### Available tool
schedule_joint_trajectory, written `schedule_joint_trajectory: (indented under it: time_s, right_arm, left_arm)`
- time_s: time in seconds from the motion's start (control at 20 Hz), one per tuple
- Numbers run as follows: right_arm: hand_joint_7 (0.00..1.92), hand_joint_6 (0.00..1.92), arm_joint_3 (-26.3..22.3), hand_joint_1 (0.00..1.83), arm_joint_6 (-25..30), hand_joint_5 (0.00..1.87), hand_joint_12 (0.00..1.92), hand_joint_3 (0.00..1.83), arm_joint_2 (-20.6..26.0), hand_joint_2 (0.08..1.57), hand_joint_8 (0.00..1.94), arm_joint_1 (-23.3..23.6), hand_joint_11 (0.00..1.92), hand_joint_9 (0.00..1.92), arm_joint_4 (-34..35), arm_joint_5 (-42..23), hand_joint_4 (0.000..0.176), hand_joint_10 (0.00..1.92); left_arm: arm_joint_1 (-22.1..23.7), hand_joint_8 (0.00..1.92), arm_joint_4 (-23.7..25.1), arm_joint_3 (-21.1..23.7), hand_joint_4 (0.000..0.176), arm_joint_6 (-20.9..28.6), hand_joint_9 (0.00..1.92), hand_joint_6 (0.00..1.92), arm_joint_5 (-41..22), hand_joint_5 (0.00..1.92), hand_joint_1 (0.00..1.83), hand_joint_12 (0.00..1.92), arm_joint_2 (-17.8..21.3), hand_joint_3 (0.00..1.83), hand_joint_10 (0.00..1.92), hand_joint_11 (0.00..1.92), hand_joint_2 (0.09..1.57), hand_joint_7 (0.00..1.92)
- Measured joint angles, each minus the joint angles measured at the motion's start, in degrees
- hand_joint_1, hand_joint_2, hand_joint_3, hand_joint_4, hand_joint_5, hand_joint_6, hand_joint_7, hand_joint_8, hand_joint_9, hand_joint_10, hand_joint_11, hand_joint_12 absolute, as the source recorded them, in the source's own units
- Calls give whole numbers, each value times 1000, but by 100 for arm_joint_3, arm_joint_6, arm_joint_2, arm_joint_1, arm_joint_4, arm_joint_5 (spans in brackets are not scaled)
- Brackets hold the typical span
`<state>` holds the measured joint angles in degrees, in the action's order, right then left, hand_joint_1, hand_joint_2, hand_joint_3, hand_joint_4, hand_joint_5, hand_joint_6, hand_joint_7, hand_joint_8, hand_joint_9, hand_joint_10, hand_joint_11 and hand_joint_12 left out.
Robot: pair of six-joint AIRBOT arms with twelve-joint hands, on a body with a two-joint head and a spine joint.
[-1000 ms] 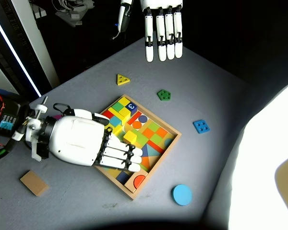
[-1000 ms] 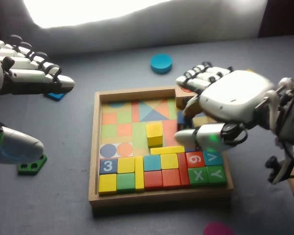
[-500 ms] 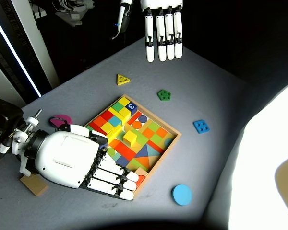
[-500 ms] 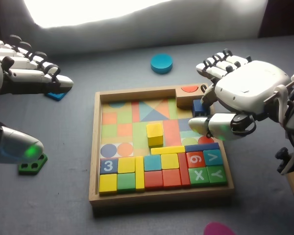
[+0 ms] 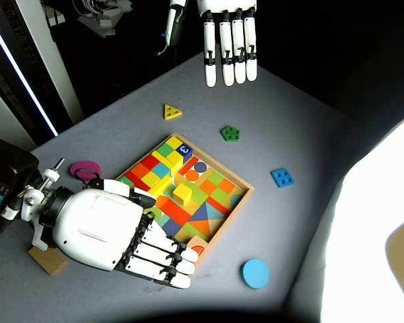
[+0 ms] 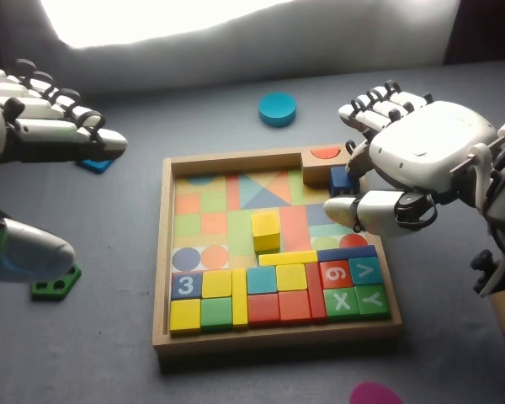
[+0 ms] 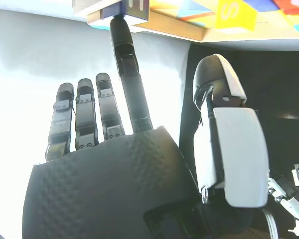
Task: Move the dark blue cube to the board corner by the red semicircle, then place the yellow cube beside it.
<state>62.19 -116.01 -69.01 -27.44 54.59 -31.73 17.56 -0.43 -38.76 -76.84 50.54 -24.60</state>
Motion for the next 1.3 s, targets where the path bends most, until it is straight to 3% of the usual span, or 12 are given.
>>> schedule_joint_trajectory:
  time_s: [0.2,0.35,0.4,0.75,1.1,1.2,1.3]
  right_arm:
    - [0,119,22,0,-7,751,0,6,-17,1222,0,0,0,0,31,-105,0,0]
    - [0,109,57,0,-33,734,0,2,-17,1214,0,7,0,0,74,-138,11,0]
    - [0,106,57,0,-46,729,0,3,-17,1217,0,7,0,0,94,-142,0,0]
    - [0,97,57,0,315,707,0,0,0,1191,0,190,0,0,74,-138,0,0]
    - [7,98,9,0,326,657,0,0,-26,1183,3,188,0,0,72,358,0,0]
    - [9,505,9,0,304,482,0,2,-52,1181,0,181,0,0,70,407,0,0]
    - [2,733,9,0,284,394,0,1,-52,1180,0,146,0,0,68,417,0,0]
  left_arm:
    - [0,0,-13,17,65,15,0,0,-2,0,0,7,0,0,0,10,1228,0]
    - [0,0,-15,-4,62,15,0,0,-2,2,0,13,0,2,0,20,1234,0]
    - [0,0,-15,-4,60,15,0,0,-2,0,0,18,0,2,0,30,1234,0]
    - [0,0,-15,0,53,15,3,4,0,13,3,43,2,9,0,36,1256,4]
    - [0,0,-15,26,65,17,0,0,0,0,0,150,2,0,0,0,1212,0]
    - [2,0,-24,26,60,17,0,0,-2,0,0,150,2,0,0,0,1210,0]
    - [7,0,-15,26,59,17,0,0,-2,0,0,158,2,0,0,0,1214,2]
